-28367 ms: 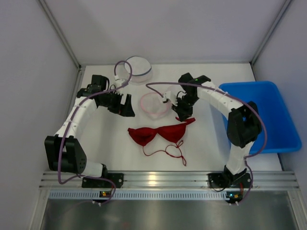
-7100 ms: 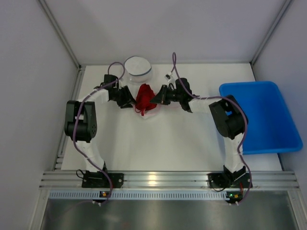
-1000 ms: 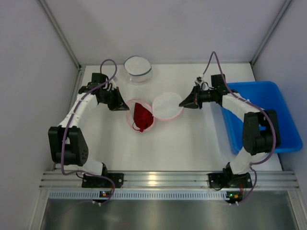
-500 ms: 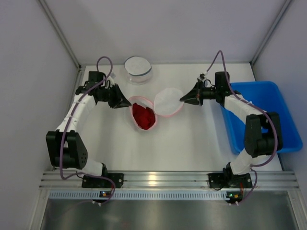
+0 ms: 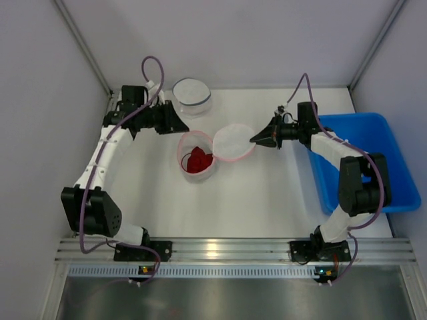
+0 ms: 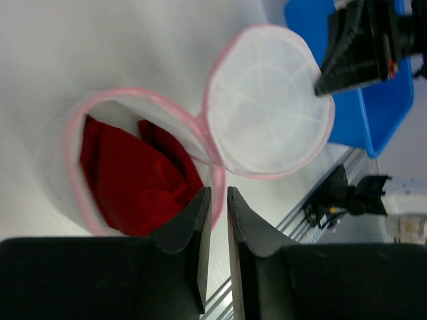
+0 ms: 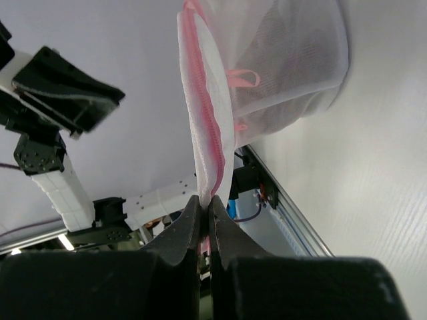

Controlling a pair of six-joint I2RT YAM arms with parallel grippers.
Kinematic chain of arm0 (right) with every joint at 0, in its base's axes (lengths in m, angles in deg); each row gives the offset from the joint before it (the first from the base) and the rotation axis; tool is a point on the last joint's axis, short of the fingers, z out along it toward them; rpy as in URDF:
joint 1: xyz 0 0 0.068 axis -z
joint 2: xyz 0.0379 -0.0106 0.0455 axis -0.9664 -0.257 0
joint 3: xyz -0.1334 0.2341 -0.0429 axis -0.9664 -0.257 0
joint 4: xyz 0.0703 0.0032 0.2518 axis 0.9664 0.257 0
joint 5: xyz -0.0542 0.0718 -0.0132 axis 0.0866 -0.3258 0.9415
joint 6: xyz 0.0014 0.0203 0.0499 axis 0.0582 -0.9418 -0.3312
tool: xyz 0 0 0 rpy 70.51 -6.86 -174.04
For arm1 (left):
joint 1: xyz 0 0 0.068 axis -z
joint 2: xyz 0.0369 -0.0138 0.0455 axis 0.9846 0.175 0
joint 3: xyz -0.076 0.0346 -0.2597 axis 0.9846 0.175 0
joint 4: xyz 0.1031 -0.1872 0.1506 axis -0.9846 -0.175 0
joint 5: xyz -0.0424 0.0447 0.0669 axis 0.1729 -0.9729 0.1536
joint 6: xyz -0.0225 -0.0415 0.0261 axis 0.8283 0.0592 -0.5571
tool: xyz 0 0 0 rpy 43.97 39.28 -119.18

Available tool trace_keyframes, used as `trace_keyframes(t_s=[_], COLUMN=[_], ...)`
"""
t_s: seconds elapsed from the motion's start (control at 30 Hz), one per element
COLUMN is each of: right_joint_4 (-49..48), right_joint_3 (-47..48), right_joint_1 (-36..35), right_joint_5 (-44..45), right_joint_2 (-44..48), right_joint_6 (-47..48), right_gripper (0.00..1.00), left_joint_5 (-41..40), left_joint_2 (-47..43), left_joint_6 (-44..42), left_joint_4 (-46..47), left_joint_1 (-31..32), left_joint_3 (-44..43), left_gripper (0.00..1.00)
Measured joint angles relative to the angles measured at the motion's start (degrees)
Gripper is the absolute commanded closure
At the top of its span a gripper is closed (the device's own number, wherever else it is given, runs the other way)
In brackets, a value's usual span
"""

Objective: Place the bra in the laundry bag and zip it closed
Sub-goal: Adjust the laundry bag at the center of the board, then adjust the bra in the laundry bag.

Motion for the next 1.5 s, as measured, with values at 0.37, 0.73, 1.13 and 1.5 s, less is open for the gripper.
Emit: trace_keyframes(t_s=[0.37,0.73,1.13,1.5], right_joint_4=[0.0,-1.6,-21.0,1.3], right_joint_3=[0.0,0.1,-1.2,6.3], right_joint_1=[0.0,0.0,0.0,0.0], right_joint_5=[-0.1,-1.9,-5.1,-0.5], right_joint_2=[0.0,0.0,1.9,2.1], right_joint_6=[-0.3,-2.2,-20.0,-1.0], right_gripper=[1.00,1.00,1.00,1.00], left_joint_5=[-4.8,-17.3,-30.0,-19.5], left_joint_2=[2.4,16.2,21.8,1.8], left_joint_6=[-3.1,-2.4,0.1,-4.0], left_joint_4=[0.7,0.6,4.9,5.5], left_joint_1=[15.8,17.0,17.7,18.9], left_joint_3=[6.1,5.4,4.1,3.5], left_gripper=[1.00,1.00,0.99,0.38])
